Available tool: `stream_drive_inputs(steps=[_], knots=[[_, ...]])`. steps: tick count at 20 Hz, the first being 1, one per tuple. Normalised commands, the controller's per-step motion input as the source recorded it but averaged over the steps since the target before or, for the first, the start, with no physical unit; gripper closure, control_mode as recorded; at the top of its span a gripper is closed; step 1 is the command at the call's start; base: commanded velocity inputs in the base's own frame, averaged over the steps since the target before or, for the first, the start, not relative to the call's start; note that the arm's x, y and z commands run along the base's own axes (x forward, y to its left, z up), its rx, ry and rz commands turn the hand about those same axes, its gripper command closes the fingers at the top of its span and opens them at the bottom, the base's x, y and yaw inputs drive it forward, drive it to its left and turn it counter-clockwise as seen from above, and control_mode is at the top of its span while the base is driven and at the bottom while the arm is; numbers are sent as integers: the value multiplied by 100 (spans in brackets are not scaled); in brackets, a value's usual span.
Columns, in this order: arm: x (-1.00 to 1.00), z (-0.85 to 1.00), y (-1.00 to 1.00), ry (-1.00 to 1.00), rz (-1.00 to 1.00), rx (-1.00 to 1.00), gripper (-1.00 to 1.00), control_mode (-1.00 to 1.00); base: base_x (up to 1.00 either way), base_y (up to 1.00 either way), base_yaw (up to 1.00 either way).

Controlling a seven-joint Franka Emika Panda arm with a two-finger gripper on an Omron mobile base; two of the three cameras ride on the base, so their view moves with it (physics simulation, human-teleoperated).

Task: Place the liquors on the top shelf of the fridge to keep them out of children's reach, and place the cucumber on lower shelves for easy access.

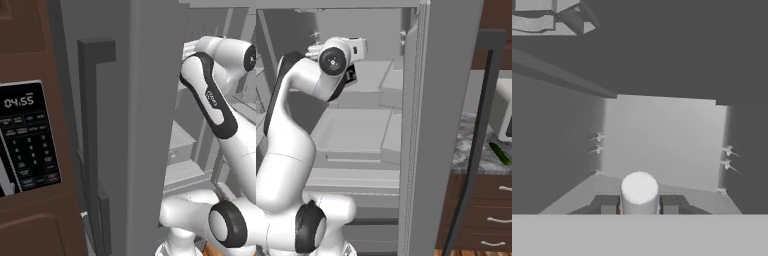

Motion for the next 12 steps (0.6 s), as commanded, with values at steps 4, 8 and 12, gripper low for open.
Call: stream_drive_inputs(steps=[4, 8, 12], knots=[[54, -2, 7, 0, 0, 0, 100, -100, 0, 0, 0], [51, -11, 6, 0, 0, 0, 100, -100, 0, 0, 0], [50, -21, 8, 1, 0, 0, 100, -100, 0, 0, 0]])
